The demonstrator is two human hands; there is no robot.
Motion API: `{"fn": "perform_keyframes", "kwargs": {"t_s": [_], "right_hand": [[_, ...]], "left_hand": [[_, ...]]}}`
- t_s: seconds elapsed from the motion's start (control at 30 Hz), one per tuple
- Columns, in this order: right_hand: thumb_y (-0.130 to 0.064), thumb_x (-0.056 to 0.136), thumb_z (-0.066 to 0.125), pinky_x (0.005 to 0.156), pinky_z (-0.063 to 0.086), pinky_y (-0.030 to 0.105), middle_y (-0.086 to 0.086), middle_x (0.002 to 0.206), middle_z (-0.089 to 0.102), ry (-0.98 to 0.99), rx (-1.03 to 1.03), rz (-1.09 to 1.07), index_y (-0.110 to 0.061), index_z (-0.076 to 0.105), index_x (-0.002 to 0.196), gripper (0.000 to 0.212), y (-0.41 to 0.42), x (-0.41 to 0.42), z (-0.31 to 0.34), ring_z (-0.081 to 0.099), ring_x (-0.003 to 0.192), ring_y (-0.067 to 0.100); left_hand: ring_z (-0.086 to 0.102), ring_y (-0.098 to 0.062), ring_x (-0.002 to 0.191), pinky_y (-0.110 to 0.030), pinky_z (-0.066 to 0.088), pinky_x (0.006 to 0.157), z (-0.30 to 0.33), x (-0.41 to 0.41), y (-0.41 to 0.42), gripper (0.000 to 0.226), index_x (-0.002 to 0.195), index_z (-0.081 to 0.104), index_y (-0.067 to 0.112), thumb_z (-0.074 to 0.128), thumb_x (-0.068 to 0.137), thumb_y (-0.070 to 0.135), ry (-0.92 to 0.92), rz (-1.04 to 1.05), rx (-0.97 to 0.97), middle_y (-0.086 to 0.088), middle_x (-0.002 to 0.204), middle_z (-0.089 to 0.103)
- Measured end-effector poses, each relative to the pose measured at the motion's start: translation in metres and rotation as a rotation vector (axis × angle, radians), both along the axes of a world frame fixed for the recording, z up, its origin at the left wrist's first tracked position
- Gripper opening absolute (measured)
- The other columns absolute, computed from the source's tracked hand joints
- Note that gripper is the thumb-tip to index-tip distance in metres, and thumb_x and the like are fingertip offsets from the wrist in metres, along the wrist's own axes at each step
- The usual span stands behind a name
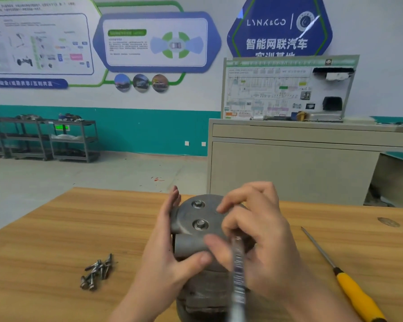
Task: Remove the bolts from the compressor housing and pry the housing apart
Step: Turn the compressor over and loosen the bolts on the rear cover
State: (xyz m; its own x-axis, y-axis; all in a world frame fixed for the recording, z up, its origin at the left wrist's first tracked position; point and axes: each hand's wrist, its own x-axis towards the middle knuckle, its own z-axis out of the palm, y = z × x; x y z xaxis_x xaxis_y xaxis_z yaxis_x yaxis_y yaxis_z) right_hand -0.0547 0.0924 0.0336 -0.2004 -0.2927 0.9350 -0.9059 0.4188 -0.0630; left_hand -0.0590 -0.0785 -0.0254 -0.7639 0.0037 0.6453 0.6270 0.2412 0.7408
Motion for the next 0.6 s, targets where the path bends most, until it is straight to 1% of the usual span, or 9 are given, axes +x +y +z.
{"fn": "perform_keyframes", "kwargs": {"t_s": [0.1,0.17,0.23,0.3,0.37,0.43,0.5,0.57,0.6], "right_hand": [[-0.033,0.098,0.046,0.073,0.039,0.032,-0.004,0.085,0.058,-0.069,-0.356,0.17,-0.02,0.059,0.066,0.036,0.01,-0.011,-0.018,0.054,0.085,0.022],[-0.032,0.089,0.046,0.068,0.043,0.027,-0.007,0.076,0.062,-0.298,-0.67,0.283,-0.024,0.067,0.068,0.031,0.01,-0.018,-0.022,0.059,0.076,0.017],[-0.045,0.078,0.047,0.06,0.046,0.018,-0.006,0.069,0.065,-0.57,-0.84,0.247,-0.028,0.071,0.072,0.031,0.01,-0.026,-0.02,0.06,0.068,0.007],[-0.062,0.07,0.047,0.06,0.046,0.022,-0.008,0.07,0.066,-0.781,-0.793,0.047,-0.033,0.072,0.074,0.039,0.013,-0.035,-0.017,0.06,0.068,0.004],[-0.067,0.07,0.054,0.061,0.045,0.031,-0.01,0.067,0.067,-0.933,-0.752,-0.06,-0.037,0.073,0.071,0.037,0.016,-0.041,-0.01,0.061,0.072,0.009],[-0.057,0.08,0.064,0.059,0.043,0.03,-0.011,0.063,0.067,-1.041,-0.719,-0.052,-0.034,0.075,0.067,0.028,0.017,-0.045,0.0,0.062,0.076,0.014],[-0.049,0.084,0.065,0.054,0.042,0.026,-0.012,0.066,0.07,-1.126,-0.655,-0.014,-0.033,0.077,0.069,0.025,0.015,-0.046,0.009,0.064,0.079,0.012],[-0.049,0.085,0.065,0.049,0.043,0.025,-0.006,0.07,0.071,-1.169,-0.554,-0.03,-0.03,0.078,0.074,0.025,0.014,-0.045,0.015,0.065,0.071,0.014],[-0.05,0.086,0.064,0.048,0.043,0.024,0.003,0.07,0.07,-1.163,-0.482,-0.064,-0.024,0.077,0.079,0.03,0.013,-0.044,0.017,0.062,0.063,0.016]], "left_hand": [[0.043,0.002,0.135,-0.034,0.039,0.11,0.0,0.003,-0.001,0.106,0.143,0.035,0.038,0.062,0.056,0.091,0.0,0.037,-0.021,0.028,0.15,0.038],[0.044,0.003,0.134,-0.039,0.04,0.111,-0.001,0.005,-0.001,0.1,0.141,0.036,0.043,0.058,0.058,0.093,-0.005,0.055,-0.034,0.033,0.147,0.039],[0.051,-0.001,0.13,-0.044,0.045,0.108,-0.003,0.005,-0.001,0.098,0.143,0.032,0.054,0.06,0.058,0.092,-0.041,0.028,-0.034,0.032,0.142,0.046],[0.055,-0.006,0.127,-0.047,0.048,0.104,-0.004,0.005,0.0,0.09,0.138,0.033,0.062,0.063,0.058,0.089,-0.053,0.004,-0.021,0.028,0.142,0.048],[0.054,-0.008,0.129,-0.05,0.049,0.102,-0.004,0.005,0.002,0.082,0.133,0.039,0.062,0.065,0.059,0.087,-0.03,0.013,-0.005,0.026,0.148,0.042],[0.053,-0.009,0.13,-0.051,0.05,0.101,-0.006,0.005,0.004,0.078,0.13,0.044,0.057,0.066,0.061,0.085,0.007,0.033,0.013,0.026,0.152,0.037],[0.052,-0.007,0.131,-0.051,0.05,0.1,-0.009,0.005,0.006,0.076,0.129,0.046,0.055,0.066,0.062,0.083,0.033,0.04,0.032,0.026,0.152,0.036],[0.051,-0.005,0.131,-0.051,0.051,0.099,-0.011,0.004,0.006,0.076,0.129,0.047,0.054,0.065,0.062,0.083,0.047,0.047,0.033,0.025,0.152,0.037],[0.05,-0.005,0.132,-0.051,0.051,0.099,-0.012,0.004,0.005,0.077,0.13,0.046,0.053,0.065,0.062,0.083,0.05,0.046,0.036,0.024,0.152,0.037]]}}
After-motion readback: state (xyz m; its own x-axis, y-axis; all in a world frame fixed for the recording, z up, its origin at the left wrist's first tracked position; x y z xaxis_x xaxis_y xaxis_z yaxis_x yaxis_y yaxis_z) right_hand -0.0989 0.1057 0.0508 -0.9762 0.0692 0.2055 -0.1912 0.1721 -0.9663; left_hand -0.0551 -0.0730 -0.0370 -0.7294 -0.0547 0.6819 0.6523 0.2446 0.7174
